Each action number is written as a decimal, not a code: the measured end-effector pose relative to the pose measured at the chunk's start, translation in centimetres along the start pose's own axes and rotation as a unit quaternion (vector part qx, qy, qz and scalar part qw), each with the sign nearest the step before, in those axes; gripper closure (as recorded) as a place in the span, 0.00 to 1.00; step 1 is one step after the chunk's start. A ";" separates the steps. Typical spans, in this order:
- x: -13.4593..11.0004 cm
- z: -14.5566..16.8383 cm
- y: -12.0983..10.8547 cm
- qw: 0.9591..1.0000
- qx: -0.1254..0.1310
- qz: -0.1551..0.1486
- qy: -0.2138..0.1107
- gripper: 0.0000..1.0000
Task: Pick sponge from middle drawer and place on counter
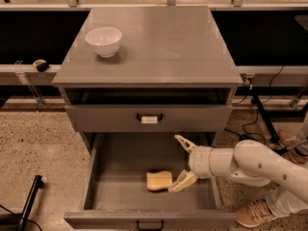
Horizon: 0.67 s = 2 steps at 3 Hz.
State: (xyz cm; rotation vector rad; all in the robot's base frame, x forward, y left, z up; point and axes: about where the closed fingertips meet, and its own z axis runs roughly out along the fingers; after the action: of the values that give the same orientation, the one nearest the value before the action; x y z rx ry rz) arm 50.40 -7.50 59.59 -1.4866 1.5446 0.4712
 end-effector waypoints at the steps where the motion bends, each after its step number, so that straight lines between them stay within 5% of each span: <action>1: 3.2 2.6 -1.3 1.000 0.014 -0.007 0.014 0.00; 2: 3.3 2.8 -1.4 1.000 0.014 -0.006 0.012 0.00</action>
Offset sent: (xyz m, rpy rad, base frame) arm 0.0246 -0.0007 -0.0340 -0.0270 -0.0223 -0.0251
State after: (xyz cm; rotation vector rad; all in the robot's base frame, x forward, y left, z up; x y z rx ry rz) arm 53.18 -7.49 55.92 -1.4844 1.5543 0.4226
